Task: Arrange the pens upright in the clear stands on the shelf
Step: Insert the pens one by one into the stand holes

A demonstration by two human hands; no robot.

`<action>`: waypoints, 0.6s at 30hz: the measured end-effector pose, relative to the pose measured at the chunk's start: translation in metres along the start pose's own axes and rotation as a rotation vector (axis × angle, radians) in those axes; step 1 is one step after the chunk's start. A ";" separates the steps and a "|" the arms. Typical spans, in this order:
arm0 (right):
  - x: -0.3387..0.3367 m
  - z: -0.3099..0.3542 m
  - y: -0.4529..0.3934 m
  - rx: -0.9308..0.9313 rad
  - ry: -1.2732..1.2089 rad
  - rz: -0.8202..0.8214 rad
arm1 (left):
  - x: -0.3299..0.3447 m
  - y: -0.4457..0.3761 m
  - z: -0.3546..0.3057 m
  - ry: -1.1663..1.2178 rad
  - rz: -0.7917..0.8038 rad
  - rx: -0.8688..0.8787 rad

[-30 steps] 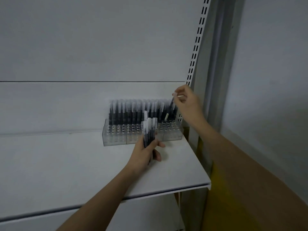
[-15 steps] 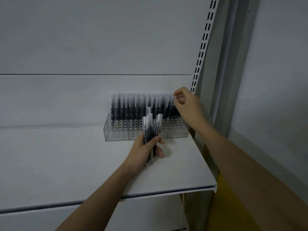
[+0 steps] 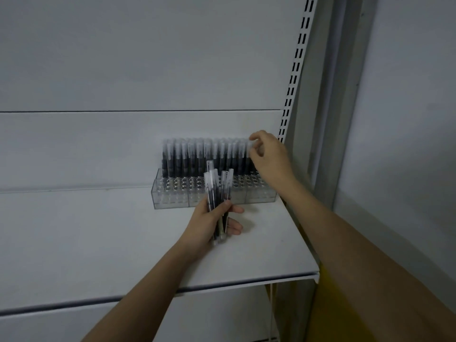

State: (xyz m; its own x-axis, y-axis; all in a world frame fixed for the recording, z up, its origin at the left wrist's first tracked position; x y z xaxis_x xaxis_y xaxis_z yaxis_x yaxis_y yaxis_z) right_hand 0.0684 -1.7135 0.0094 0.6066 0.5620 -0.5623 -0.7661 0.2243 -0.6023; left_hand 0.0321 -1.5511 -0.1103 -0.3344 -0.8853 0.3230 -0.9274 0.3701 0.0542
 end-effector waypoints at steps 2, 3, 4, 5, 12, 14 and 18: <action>0.002 0.001 0.020 0.068 -0.156 -0.044 | 0.000 -0.001 0.000 0.020 0.007 -0.003; 0.009 0.001 0.031 0.117 -0.256 -0.006 | 0.000 -0.001 0.000 0.023 0.011 -0.002; 0.018 0.001 0.041 0.169 -0.355 0.051 | 0.000 -0.002 0.000 0.023 0.015 -0.001; 0.026 0.001 0.051 0.213 -0.433 0.104 | 0.000 -0.002 0.000 0.021 0.017 0.000; 0.044 0.006 0.080 0.349 -0.695 0.168 | -0.002 -0.005 0.002 -0.002 0.015 0.016; 0.043 0.005 0.081 0.364 -0.709 0.158 | -0.002 -0.005 0.003 -0.010 0.017 0.016; 0.044 0.004 0.082 0.360 -0.714 0.178 | -0.003 -0.004 0.002 -0.021 0.014 0.022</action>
State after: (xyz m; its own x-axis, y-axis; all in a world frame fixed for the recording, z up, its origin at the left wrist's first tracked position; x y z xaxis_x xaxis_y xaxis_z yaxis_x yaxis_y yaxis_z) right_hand 0.0310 -1.6672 -0.0624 0.2817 0.9574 -0.0630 -0.9330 0.2580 -0.2508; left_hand 0.0367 -1.5511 -0.1136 -0.3506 -0.8859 0.3039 -0.9261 0.3763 0.0286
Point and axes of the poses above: each hand's wrist, its own y-axis away from the middle knuckle, its own x-axis out of the palm, z = x × y, the point moved 8 cm from there along -y, towards the middle knuckle, and after that the axes turned 4 degrees about -z, right-handed, at the moved point
